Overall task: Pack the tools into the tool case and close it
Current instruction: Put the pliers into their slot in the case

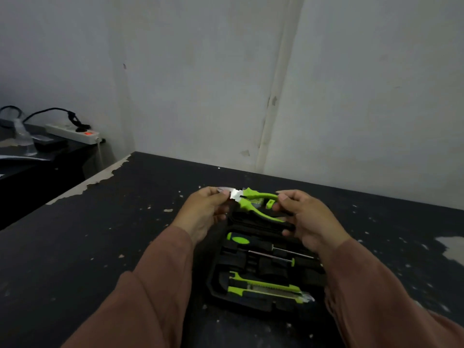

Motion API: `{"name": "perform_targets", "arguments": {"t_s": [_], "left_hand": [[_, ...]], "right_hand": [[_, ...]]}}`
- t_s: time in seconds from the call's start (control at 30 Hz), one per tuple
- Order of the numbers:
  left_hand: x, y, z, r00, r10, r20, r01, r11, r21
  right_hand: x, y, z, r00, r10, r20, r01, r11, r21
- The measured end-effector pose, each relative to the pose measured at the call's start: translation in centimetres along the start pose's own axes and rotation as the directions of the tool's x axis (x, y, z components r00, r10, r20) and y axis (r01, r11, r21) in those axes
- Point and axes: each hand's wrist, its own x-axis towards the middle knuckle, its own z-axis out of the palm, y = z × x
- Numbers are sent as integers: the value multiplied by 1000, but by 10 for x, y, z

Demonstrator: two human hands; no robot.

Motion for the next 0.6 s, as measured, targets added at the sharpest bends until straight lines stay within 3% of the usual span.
{"name": "perform_targets", "arguments": {"t_s": [0.23,0.4,0.6], "left_hand": [[31,-20,30,990,129,60,-142,926,351],[51,-36,31,964,244,102,-245,676,695],[54,-39,29,946,304,111,-251,473,844]], "right_hand": [[35,16,-43,987,-15,-162,8,999,-41],[48,39,-51,983,-43,-181,20,992,-122],[51,49,-47,970,-142,-198,89,963,-255]]}}
